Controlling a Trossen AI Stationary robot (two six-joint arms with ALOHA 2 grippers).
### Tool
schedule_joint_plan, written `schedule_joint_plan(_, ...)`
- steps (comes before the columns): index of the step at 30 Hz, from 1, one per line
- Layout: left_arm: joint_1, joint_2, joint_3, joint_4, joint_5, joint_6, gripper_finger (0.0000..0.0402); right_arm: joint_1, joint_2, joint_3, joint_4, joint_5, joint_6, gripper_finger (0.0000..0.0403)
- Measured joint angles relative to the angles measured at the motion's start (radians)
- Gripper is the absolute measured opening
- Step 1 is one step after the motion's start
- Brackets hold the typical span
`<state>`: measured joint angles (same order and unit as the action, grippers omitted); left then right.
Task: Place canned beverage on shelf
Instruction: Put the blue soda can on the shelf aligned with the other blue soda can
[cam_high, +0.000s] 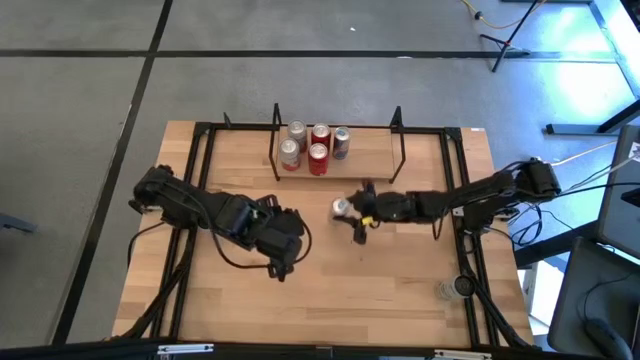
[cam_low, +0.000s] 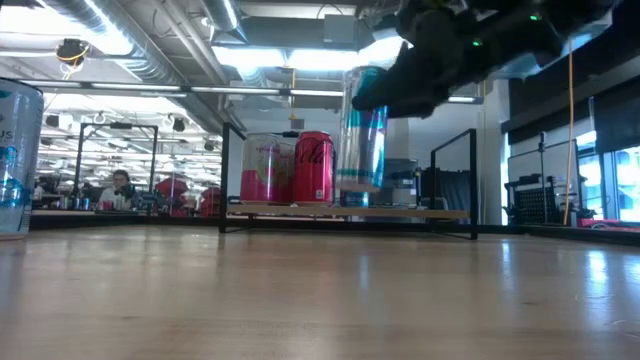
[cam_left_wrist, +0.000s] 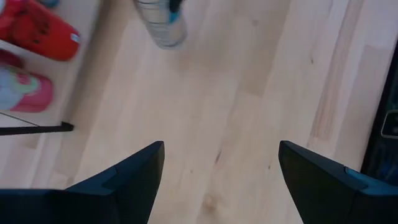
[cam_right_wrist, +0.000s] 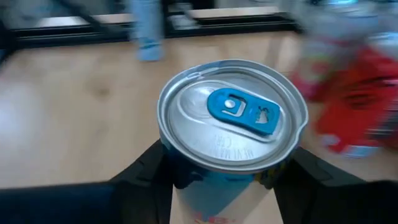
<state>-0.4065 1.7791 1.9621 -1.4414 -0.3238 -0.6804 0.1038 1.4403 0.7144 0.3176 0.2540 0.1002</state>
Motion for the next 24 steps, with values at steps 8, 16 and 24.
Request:
schedule_joint_plan(8,-0.008,-0.061,0.0,-0.02,-0.077,-0.041,0.0302,-0.187,-0.032,0.134,-0.187,0.097,0.018,0.0192)
schedule_joint_plan(16,-0.016,-0.064,0.0,-0.037,-0.098,-0.051,0.0302,-0.327,0.002,0.178,-0.189,0.099,0.095,0.0192)
schedule_joint_plan(24,-0.022,-0.064,0.0,-0.041,-0.139,-0.053,0.0302,-0.346,0.092,0.176,-0.181,0.092,0.137,0.019)
